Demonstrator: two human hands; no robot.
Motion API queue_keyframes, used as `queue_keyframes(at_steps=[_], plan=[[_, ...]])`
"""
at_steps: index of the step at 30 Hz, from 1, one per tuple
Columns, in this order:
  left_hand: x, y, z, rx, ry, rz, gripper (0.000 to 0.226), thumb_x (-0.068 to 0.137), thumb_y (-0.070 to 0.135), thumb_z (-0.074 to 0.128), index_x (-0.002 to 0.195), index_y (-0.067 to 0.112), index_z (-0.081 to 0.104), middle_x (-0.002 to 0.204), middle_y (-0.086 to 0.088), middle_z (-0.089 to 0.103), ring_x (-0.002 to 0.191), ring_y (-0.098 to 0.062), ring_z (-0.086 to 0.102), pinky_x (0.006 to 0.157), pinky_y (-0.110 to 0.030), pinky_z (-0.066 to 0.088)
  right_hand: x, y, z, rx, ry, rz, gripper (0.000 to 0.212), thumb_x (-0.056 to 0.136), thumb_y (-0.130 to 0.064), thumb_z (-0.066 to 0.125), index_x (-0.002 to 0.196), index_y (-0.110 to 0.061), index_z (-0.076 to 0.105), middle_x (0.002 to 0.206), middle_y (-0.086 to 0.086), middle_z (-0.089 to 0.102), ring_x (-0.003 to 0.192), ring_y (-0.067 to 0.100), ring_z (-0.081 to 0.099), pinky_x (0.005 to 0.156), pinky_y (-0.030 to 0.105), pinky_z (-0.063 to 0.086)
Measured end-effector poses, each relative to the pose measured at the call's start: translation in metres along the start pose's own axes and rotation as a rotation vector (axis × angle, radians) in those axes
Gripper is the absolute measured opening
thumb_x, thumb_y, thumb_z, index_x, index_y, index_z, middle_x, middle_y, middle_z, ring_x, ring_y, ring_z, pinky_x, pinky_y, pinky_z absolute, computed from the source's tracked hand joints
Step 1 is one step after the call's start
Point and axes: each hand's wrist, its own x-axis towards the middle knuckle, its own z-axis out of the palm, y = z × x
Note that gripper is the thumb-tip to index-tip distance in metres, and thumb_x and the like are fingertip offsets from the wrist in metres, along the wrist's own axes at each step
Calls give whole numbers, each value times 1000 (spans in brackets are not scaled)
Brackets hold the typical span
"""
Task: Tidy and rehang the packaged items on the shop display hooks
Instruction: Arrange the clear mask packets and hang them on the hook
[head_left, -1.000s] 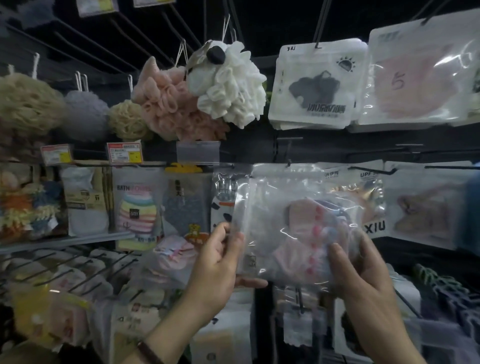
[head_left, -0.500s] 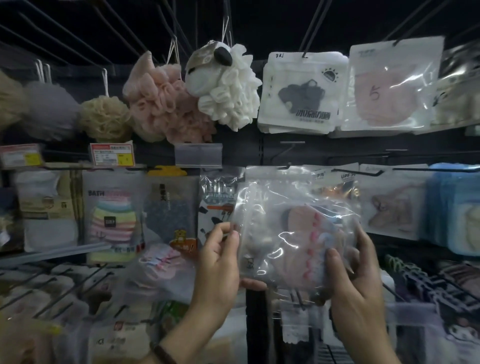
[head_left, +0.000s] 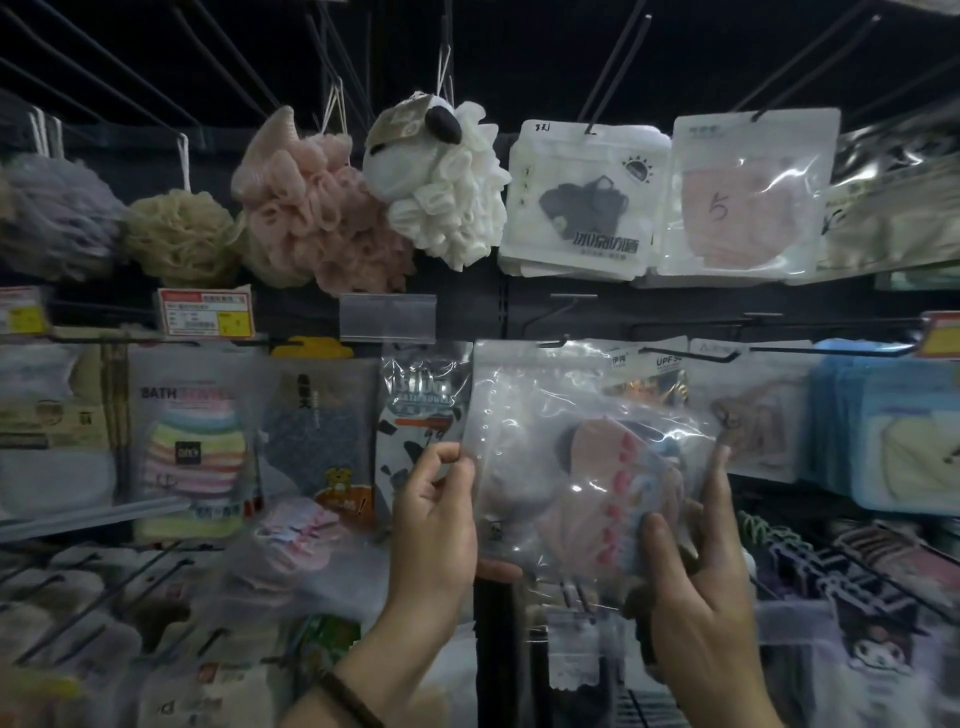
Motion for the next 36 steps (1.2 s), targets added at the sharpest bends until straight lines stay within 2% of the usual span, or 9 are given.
queue_keyframes(at_steps=[4,6,9,11,14,19,22,25,36], plan=[[6,8,-3,53,9,12,22,110,26,55,94,28,70,80,8,72,73,-29,76,46,-49,63,0,-1,-4,-116,51,-7,88,102,-11,66,157,-64,23,127,-6,66,99,10,78,74,26,65],[11,11,-5,131,5,66,20,109,28,57,95,31,71,84,-5,71,72,-39,76,47,-50,63,3,-6,-7,-291,90,-68,100,94,-19,78,159,-63,17,138,-5,60,108,10,71,88,35,62],[20,26,-5,271,-11,219,24,108,20,59,92,30,73,68,-1,70,55,-24,71,42,-27,55,14,-23,-7,-561,130,-222,106,87,-25,85,167,-44,18,144,-11,36,110,-7,52,94,39,50],[24,42,-3,328,-34,275,23,108,17,59,90,26,70,63,9,73,46,-5,65,39,-19,46,26,-36,0,-772,157,-370,99,84,-30,85,165,-34,28,149,2,35,126,13,52,100,49,52],[31,58,3,388,-74,348,23,105,25,59,86,34,68,70,2,78,53,-14,72,41,-33,52,45,-55,8,-1029,125,-477,92,83,-39,82,162,-25,38,159,22,36,149,41,35,121,61,35],[32,56,13,482,-86,432,14,102,35,63,90,40,69,70,6,76,59,-16,73,60,-53,64,77,-79,18,-811,-162,-399,71,98,-45,69,160,-46,34,113,-6,69,104,16,66,97,46,57],[33,55,18,484,-69,450,10,100,40,65,92,40,72,68,6,74,60,-20,72,60,-56,63,86,-75,24,-685,-186,-502,70,99,-28,72,158,-46,41,69,2,67,65,11,65,76,38,58],[36,57,22,516,-36,481,14,92,52,63,90,43,74,66,12,70,57,-14,66,60,-51,62,85,-64,26,-519,-166,-421,67,102,-20,70,158,-45,43,67,9,68,58,26,69,65,46,61],[52,70,26,570,-125,458,19,88,54,64,92,43,79,68,7,72,57,-24,67,60,-53,62,103,-60,11,-456,-221,-451,32,101,-21,72,124,-39,62,79,6,69,58,33,67,54,55,56]])
